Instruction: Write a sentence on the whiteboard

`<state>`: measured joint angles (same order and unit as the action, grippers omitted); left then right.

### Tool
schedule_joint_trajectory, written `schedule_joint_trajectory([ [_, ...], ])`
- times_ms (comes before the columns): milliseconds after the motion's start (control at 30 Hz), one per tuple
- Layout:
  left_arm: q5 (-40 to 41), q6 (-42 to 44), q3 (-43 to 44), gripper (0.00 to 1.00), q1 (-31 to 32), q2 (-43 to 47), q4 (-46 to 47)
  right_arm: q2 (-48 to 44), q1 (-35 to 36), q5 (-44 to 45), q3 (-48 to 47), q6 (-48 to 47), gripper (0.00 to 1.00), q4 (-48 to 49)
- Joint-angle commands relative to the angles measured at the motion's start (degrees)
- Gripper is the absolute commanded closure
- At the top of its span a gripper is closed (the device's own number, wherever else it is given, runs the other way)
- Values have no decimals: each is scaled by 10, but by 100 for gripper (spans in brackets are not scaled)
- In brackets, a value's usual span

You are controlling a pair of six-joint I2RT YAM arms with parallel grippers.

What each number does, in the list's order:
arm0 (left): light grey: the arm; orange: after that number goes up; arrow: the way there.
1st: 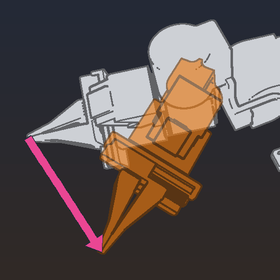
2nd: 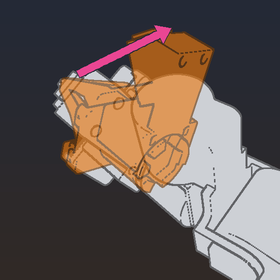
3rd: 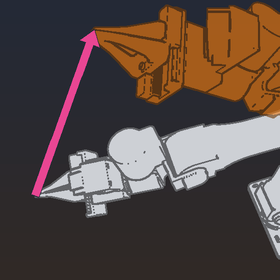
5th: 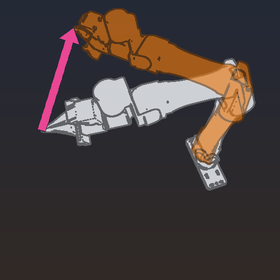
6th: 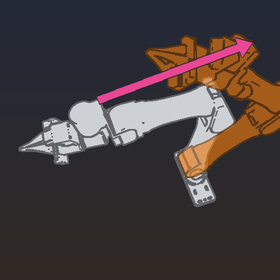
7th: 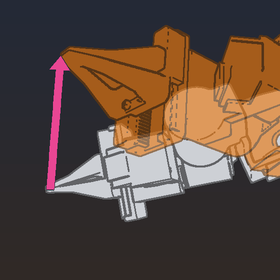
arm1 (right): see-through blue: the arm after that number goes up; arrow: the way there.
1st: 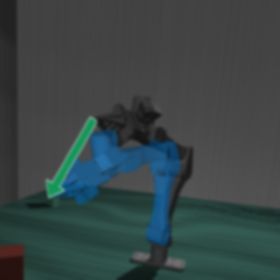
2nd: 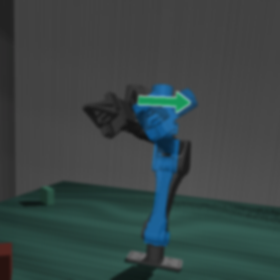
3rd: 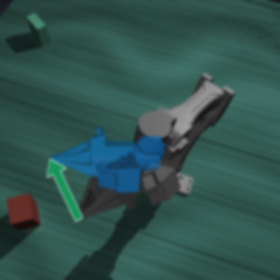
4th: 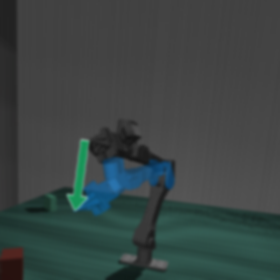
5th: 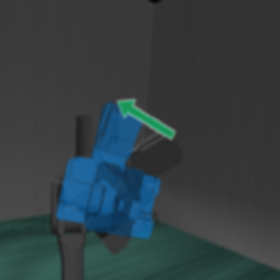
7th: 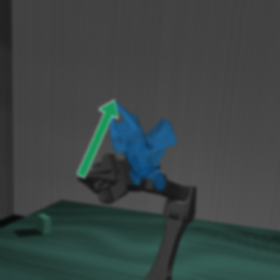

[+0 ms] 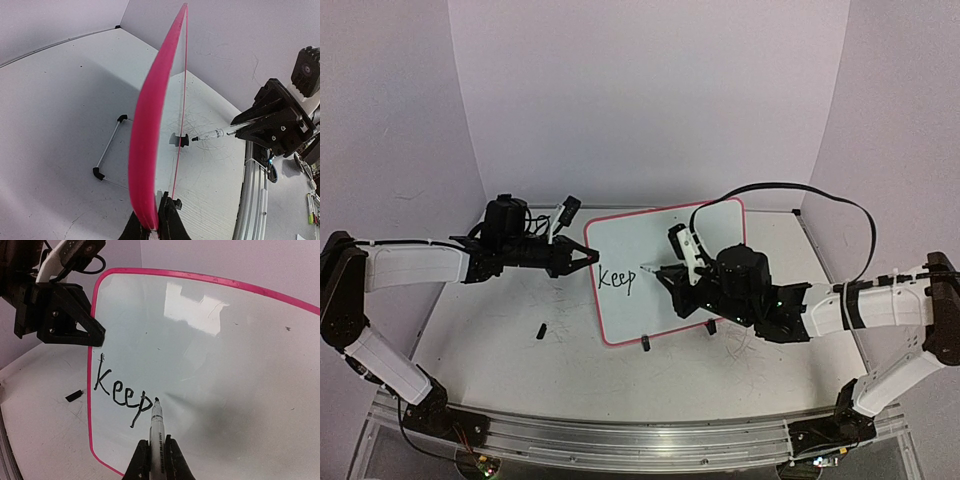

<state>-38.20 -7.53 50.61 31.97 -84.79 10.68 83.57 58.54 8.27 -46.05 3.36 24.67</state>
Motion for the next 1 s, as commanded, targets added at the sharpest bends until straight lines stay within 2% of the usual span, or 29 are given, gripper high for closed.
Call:
schedule_joint_trajectory([
  [0,87,41,12,100,-5,7,-19,-11,-1,30,10,16,100,25],
  [267,85,42,17,100,-5,3,-18,-5,-6,57,5,24,100,8],
  [967,81,45,20,100,-5,-2,-18,0,-7,45,3,23,100,-18],
])
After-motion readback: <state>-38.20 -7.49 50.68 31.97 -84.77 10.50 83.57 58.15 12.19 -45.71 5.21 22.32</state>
